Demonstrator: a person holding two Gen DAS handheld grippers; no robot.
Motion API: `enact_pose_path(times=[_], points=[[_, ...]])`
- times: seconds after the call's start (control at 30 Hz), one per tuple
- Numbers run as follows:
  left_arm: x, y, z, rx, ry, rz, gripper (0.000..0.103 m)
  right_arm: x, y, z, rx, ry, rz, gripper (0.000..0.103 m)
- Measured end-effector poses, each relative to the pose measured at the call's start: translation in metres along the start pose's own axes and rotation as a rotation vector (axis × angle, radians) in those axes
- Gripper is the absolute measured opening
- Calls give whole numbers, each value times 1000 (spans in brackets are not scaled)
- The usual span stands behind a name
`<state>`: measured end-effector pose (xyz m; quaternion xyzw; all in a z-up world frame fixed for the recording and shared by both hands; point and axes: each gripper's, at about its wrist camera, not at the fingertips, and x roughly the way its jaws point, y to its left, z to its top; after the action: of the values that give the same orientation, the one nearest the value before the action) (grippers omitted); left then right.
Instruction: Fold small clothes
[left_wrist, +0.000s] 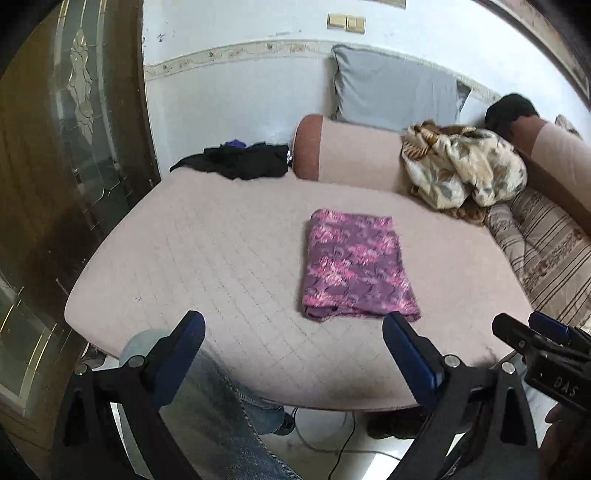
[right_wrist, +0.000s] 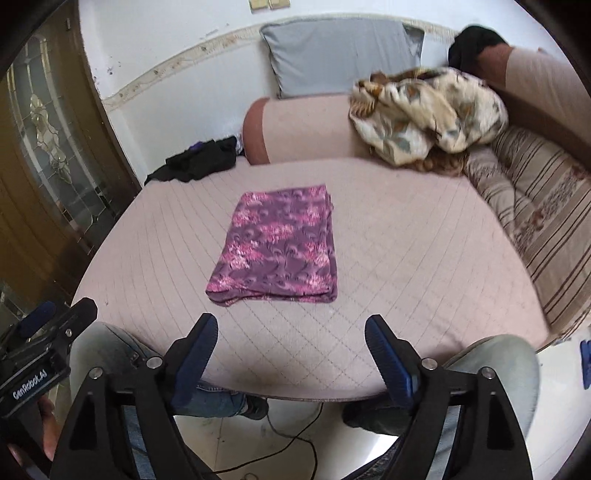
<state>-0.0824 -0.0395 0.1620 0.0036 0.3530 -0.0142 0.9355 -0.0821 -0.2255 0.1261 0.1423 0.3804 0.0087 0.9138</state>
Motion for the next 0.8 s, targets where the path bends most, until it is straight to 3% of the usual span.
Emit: enact_pose_path(times=[0.4, 0.8], points=[[-10, 7, 1, -41, 26, 26, 98, -33, 9, 7, 0, -65, -31, 94], [-28, -12, 0, 37, -21, 36, 98, -37, 15, 11, -32, -71, -27, 94]])
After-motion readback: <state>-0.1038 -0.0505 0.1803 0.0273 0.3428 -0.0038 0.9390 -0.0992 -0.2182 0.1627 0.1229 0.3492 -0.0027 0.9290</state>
